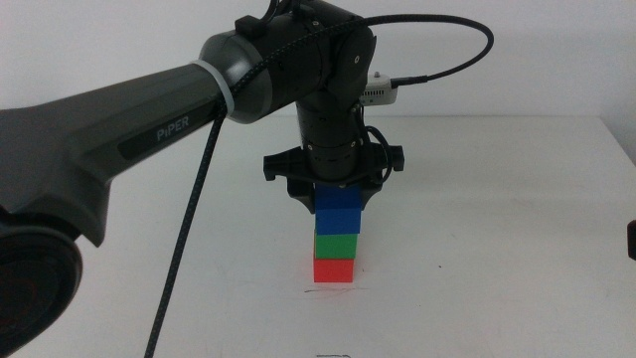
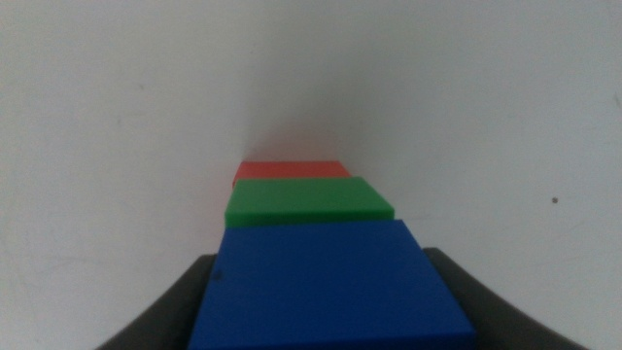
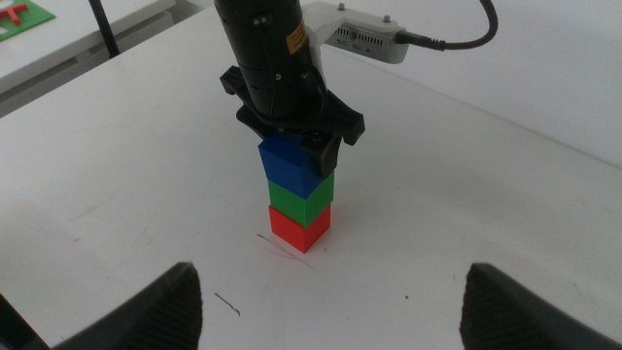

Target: Stack red cubes first, then green, then blue cubes in a specific spot.

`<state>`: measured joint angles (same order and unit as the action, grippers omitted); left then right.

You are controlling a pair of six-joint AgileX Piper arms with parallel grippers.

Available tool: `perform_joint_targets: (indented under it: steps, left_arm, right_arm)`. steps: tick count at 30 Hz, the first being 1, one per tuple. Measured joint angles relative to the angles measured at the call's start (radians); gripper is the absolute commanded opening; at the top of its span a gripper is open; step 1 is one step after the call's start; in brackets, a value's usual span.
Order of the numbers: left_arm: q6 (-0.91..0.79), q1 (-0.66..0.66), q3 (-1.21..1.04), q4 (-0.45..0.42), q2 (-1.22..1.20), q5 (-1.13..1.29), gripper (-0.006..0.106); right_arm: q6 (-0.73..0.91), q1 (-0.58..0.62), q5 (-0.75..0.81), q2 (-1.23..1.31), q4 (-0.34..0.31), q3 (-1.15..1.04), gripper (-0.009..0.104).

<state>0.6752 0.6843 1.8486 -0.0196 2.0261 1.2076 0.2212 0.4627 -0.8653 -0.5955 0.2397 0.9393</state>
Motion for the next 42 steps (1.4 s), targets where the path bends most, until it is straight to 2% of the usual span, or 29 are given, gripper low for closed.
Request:
perform_joint_targets:
  steps: [13, 14, 19, 23, 42]
  left_arm:
    - [0.000, 0.000, 0.008, -0.009, 0.008, 0.001, 0.004]
    - [-0.005, 0.000, 0.008, -0.009, 0.008, 0.002, 0.049]
    - [-0.043, 0.000, 0.008, -0.014, 0.011, -0.007, 0.078]
    - [-0.055, 0.000, 0.008, -0.019, 0.018, -0.023, 0.093]
    - [-0.088, 0.000, 0.006, -0.044, -0.091, -0.016, 0.094]
  right_arm:
    - [0.000, 0.000, 0.000, 0.000, 0.000, 0.000, 0.068]
    - [0.000, 0.000, 0.000, 0.000, 0.000, 0.000, 0.068]
    - [0.000, 0.000, 0.000, 0.000, 0.000, 0.000, 0.068]
    - [0.000, 0.000, 0.000, 0.000, 0.000, 0.000, 0.068]
    - [0.001, 0.000, 0.000, 0.000, 0.000, 0.000, 0.068]
